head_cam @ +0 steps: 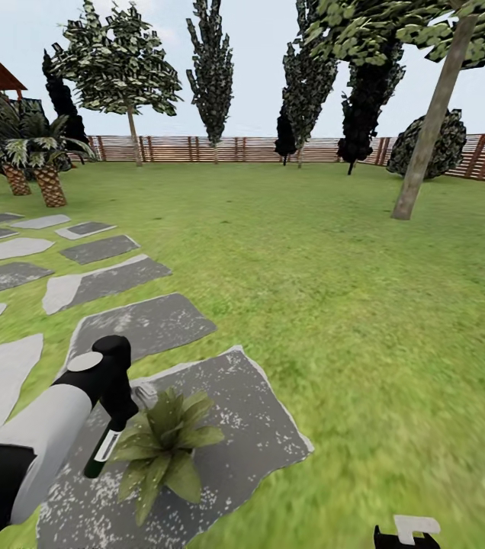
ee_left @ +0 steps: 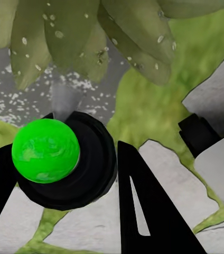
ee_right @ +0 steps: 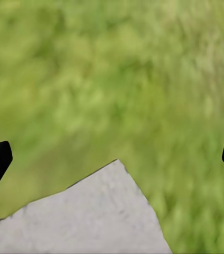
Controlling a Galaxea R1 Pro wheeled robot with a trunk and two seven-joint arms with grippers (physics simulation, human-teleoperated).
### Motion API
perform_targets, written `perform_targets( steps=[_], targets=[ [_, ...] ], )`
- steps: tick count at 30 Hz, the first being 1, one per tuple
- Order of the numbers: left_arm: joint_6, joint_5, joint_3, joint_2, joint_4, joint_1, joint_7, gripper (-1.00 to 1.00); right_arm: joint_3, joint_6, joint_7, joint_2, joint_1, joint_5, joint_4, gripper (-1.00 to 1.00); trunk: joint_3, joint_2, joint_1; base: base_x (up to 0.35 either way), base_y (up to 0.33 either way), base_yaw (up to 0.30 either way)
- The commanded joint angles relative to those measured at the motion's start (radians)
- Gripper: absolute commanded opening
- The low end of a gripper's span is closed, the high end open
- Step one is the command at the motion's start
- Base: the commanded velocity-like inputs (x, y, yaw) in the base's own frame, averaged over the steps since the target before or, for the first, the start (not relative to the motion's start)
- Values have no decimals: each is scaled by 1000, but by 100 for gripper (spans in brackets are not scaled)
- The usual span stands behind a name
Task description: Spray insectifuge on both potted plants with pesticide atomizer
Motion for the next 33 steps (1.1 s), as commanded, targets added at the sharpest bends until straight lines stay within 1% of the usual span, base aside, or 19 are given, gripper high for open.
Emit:
perform_targets(
  steps=[1,5,11,15,18,28,33],
  targets=[
    [10,-5,-5,4,-1,0,-9,-100,-8,-3,-3,0,-1,11,2,100,-1,0,0,0,-4,7],
    [7,-5,-7,5,32,10,-9,-100,-8,-3,-3,0,-1,11,3,100,-1,0,0,0,-1,60],
    [6,-7,-6,-6,41,31,-8,-100,-8,-3,-3,2,-1,11,2,100,-1,0,0,0,0,250],
    [7,-7,-5,-2,40,34,-8,-100,-8,-3,-3,2,-1,11,1,100,-1,0,0,0,0,241],
    [9,-9,-7,-5,39,34,-8,-100,-8,-3,-3,0,-1,11,2,100,-1,0,0,0,0,38],
    [11,-9,-4,-1,27,33,-8,-100,-8,-3,-3,-1,-1,11,3,100,-1,0,0,1,0,2],
    [11,-8,-6,-3,27,33,-8,-100,-8,-3,-3,-1,-1,11,3,100,-1,0,0,170,-4,0]
  ],
)
